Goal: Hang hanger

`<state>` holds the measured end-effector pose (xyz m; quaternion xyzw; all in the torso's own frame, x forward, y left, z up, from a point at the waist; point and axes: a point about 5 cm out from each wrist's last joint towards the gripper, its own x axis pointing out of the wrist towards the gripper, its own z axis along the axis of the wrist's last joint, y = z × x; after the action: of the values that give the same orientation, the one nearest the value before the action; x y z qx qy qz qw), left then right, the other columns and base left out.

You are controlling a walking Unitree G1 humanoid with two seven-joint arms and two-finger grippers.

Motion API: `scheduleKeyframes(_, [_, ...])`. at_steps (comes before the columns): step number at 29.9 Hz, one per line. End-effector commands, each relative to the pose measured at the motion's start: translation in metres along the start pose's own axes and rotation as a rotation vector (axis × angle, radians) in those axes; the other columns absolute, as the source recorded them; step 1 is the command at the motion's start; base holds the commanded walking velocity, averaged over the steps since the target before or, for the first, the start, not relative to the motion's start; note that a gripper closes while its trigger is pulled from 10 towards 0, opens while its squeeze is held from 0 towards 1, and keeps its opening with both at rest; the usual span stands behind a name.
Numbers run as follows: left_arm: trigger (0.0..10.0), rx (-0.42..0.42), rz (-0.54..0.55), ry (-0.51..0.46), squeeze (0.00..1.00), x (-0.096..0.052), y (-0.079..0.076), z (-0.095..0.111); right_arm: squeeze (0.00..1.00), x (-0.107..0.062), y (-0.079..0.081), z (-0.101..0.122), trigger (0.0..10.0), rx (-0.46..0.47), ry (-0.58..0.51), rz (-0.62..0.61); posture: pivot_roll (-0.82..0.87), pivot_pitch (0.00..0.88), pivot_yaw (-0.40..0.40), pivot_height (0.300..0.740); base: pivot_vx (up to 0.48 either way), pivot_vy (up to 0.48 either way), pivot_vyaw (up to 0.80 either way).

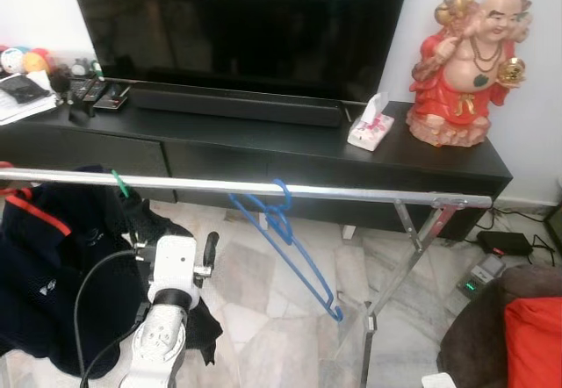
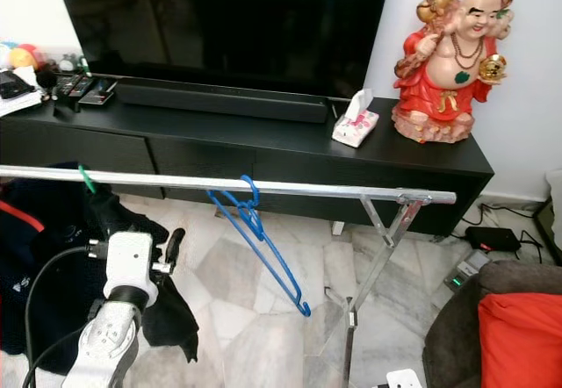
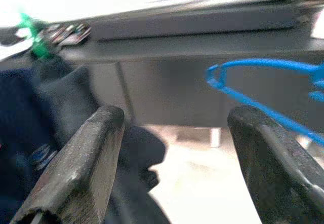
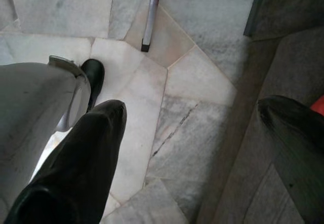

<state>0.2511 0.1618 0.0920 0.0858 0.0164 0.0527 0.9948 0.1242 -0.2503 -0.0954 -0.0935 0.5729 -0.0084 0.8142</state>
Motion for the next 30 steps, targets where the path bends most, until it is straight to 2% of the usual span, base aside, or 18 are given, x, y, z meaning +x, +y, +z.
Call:
scheduleKeyframes(1, [10.0, 0.005, 0.043, -0.005, 0.00, 0.004, 0.004, 0.006, 0.00, 0.000, -0.002, 0.003, 10.0, -0.002, -0.011, -0.003, 0.07, 0.000, -0.081, 0.740, 0.000, 0.000, 0.00])
scheduleKeyframes(8, [10.0, 0.014, 0.155, 0.058, 0.00, 0.011, 0.024, 0.000, 0.00, 0.000, -0.002, 0.002, 10.0, -0.022, -0.012, 0.006, 0.08, 0.000, -0.086, 0.740, 0.000, 0.000, 0.00])
scheduleKeyframes(15, [10.0, 0.037, 0.173, 0.051, 0.00, 0.018, 0.029, 0.005, 0.00, 0.000, -0.001, 0.004, 10.0, -0.028, -0.018, 0.012, 0.07, 0.000, -0.090, 0.740, 0.000, 0.147, 0.00])
scheduleKeyframes(21, [10.0, -0.109, 0.199, 0.110, 0.00, 0.033, 0.031, 0.001, 0.00, 0.000, 0.000, 0.008, 10.0, -0.038, -0.024, 0.017, 0.07, 0.000, -0.090, 0.740, 0.000, 0.000, 0.00])
scheduleKeyframes(28, [10.0, -0.148, 0.214, 0.139, 0.00, 0.049, 0.035, 0.001, 0.00, 0.000, -0.001, 0.014, 10.0, -0.047, -0.034, 0.018, 0.07, 0.000, -0.098, 0.740, 0.000, 0.000, 0.00])
scheduleKeyframes(30, [10.0, -0.163, 0.208, 0.143, 0.04, 0.055, 0.036, 0.002, 0.00, 0.000, -0.001, 0.015, 10.0, -0.052, -0.036, 0.017, 0.07, 0.000, -0.100, 0.740, 0.000, 0.000, 0.00])
